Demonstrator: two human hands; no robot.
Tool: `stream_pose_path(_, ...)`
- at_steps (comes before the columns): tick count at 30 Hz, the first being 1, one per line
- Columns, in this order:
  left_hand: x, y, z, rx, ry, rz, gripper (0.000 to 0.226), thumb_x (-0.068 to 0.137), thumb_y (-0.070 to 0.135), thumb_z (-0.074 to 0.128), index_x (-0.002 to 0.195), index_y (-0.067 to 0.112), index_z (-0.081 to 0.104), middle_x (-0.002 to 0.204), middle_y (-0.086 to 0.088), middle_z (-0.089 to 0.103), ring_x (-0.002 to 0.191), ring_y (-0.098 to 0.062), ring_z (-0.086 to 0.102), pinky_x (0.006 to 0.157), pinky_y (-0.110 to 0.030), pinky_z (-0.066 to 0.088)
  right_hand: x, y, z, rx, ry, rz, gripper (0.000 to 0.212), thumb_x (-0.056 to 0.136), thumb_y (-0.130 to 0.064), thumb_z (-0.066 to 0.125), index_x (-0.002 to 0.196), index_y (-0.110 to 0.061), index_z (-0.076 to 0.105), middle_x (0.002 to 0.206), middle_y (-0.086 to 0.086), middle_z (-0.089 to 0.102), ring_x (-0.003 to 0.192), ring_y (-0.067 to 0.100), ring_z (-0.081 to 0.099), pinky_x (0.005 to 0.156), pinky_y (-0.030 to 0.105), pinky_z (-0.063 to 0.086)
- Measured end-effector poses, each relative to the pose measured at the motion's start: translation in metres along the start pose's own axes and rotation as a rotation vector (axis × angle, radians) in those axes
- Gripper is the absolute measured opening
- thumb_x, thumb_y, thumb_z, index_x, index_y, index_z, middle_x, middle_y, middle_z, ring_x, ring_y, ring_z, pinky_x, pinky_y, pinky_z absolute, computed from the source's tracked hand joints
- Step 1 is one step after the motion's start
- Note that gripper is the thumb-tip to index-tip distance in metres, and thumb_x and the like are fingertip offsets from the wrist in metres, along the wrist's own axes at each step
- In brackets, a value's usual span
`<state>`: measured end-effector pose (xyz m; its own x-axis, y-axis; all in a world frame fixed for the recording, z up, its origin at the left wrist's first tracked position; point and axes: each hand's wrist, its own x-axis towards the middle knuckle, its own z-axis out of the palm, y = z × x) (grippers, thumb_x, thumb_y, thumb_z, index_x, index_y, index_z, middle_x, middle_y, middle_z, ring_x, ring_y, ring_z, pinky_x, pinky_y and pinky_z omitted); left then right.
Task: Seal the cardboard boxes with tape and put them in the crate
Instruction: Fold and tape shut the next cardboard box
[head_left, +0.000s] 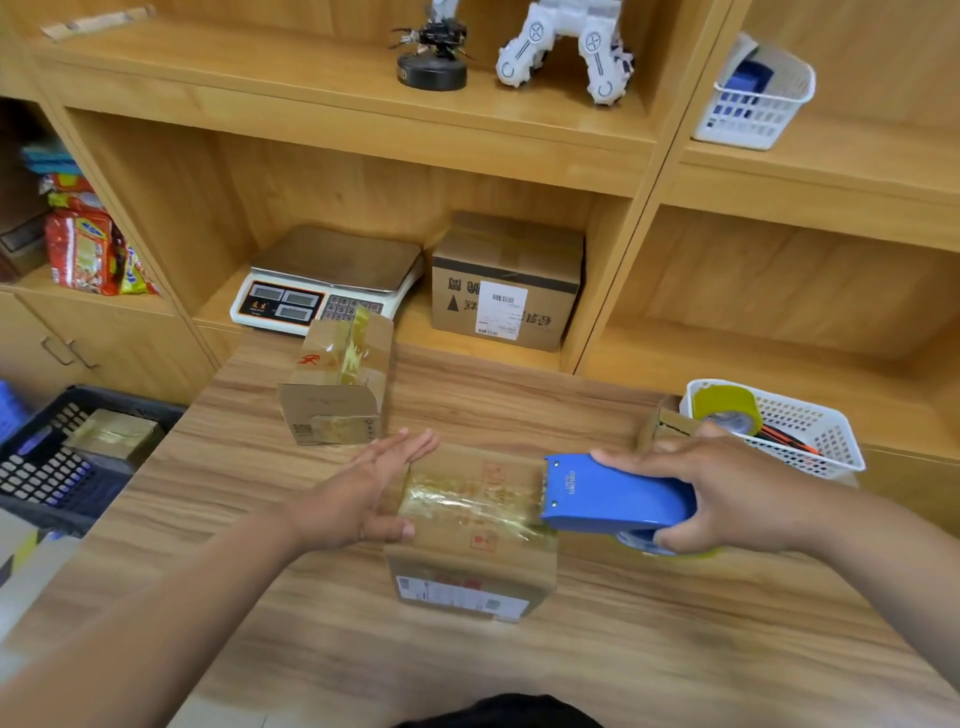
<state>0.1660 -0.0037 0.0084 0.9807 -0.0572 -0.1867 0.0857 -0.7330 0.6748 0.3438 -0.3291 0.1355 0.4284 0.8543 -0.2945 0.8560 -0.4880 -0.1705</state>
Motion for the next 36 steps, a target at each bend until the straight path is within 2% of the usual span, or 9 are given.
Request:
stream_pose_path(4, -0.001, 0.002, 0.0, 0.002, 0.002, -0.013, 0.104, 0.078, 0.034, 0.076, 0.139, 0.053, -0.006, 0.149, 0.037, 0.001, 0.142, 0.004, -0.011, 0.116, -0.027, 0.0, -0.026, 0.024, 0.001, 0.03, -0.022, 0.037, 0.077, 0.067, -0.059, 0.054, 0.123, -0.081, 0.005, 0.099, -0.033, 0.043, 0.094, -0.002, 0.029, 0.086, 0.018, 0.032)
stream_pose_path(10, -0.002, 0.009, 0.0, 0.014, -0.007, -0.027, 0.103, 0.078, 0.032, 0.076, 0.137, 0.052, -0.007, 0.156, 0.023, 0.006, 0.143, 0.001, -0.01, 0.118, -0.03, 0.001, -0.059, 0.052, 0.01, 0.043, -0.004, 0.092, 0.076, 0.066, -0.061, 0.055, 0.12, -0.082, 0.006, 0.098, -0.036, 0.043, 0.093, 0.004, 0.034, 0.085, 0.013, 0.029)
stream_pose_path(15, -0.003, 0.015, -0.001, 0.05, -0.005, -0.049, 0.103, 0.077, 0.03, 0.076, 0.139, 0.052, -0.003, 0.152, 0.03, 0.003, 0.14, 0.009, -0.011, 0.114, -0.023, 0.005, -0.055, 0.054, 0.032, -0.002, 0.027, 0.105, 0.073, 0.067, -0.075, 0.051, 0.119, -0.083, 0.001, 0.092, -0.028, 0.044, 0.09, 0.006, 0.032, 0.086, 0.018, 0.035)
stream_pose_path(19, 0.0, 0.028, -0.006, 0.084, 0.019, -0.084, 0.105, 0.072, 0.031, 0.076, 0.148, 0.041, 0.004, 0.14, 0.039, 0.001, 0.131, 0.021, -0.016, 0.111, -0.02, 0.01, -0.052, 0.056, 0.043, -0.048, 0.061, 0.122, 0.073, 0.073, -0.074, 0.052, 0.125, -0.077, 0.002, 0.09, -0.029, 0.04, 0.09, 0.002, 0.028, 0.079, 0.01, 0.023)
stream_pose_path(23, 0.012, 0.062, -0.005, 0.215, 0.026, -0.171, 0.118, 0.058, 0.048, 0.068, 0.146, 0.047, -0.011, 0.155, 0.023, -0.006, 0.142, -0.006, -0.016, 0.117, -0.042, 0.01, -0.051, 0.056, 0.049, -0.087, 0.073, 0.105, 0.074, 0.078, -0.067, 0.053, 0.127, -0.073, -0.001, 0.087, -0.028, 0.036, 0.092, -0.02, 0.018, 0.077, 0.013, 0.018)
stream_pose_path(26, 0.038, 0.105, 0.023, 0.299, 0.039, -0.093, 0.107, 0.064, 0.065, 0.061, 0.14, 0.056, -0.013, 0.146, 0.029, -0.024, 0.135, -0.009, -0.024, 0.108, -0.043, -0.003, -0.051, 0.058, 0.051, -0.074, 0.046, 0.128, 0.077, 0.078, -0.061, 0.056, 0.127, -0.072, -0.001, 0.089, -0.027, 0.035, 0.087, -0.006, 0.025, 0.079, 0.011, 0.018)
stream_pose_path(28, 0.061, 0.128, 0.048, 0.336, 0.083, 0.024, 0.085, 0.081, 0.06, 0.053, 0.146, 0.048, -0.001, 0.15, 0.024, -0.015, 0.136, -0.009, -0.024, 0.104, -0.039, -0.011, -0.053, 0.06, 0.052, -0.058, 0.044, 0.134, 0.078, 0.077, -0.059, 0.057, 0.123, -0.075, -0.004, 0.09, -0.027, 0.036, 0.086, -0.005, 0.024, 0.08, 0.005, 0.016)
stream_pose_path(31, 0.091, 0.146, 0.08, 0.377, 0.175, 0.122, 0.051, 0.099, 0.038, 0.038, 0.148, 0.027, 0.026, 0.156, 0.009, 0.021, 0.144, -0.008, -0.01, 0.109, -0.027, -0.017, -0.055, 0.063, 0.052, -0.071, 0.053, 0.127, 0.079, 0.077, -0.057, 0.057, 0.12, -0.077, -0.006, 0.09, -0.027, 0.036, 0.091, -0.016, 0.02, 0.081, 0.004, 0.014)
stream_pose_path(36, 0.103, 0.143, 0.105, 0.403, 0.315, 0.153, 0.033, 0.101, 0.029, 0.034, 0.126, 0.019, 0.053, 0.142, 0.002, 0.047, 0.145, -0.012, 0.008, 0.113, -0.024, -0.013, -0.06, 0.063, 0.055, -0.094, 0.072, 0.149, 0.08, 0.079, -0.051, 0.058, 0.117, -0.078, -0.007, 0.088, -0.026, 0.033, 0.084, 0.006, 0.025, 0.076, 0.015, 0.016)
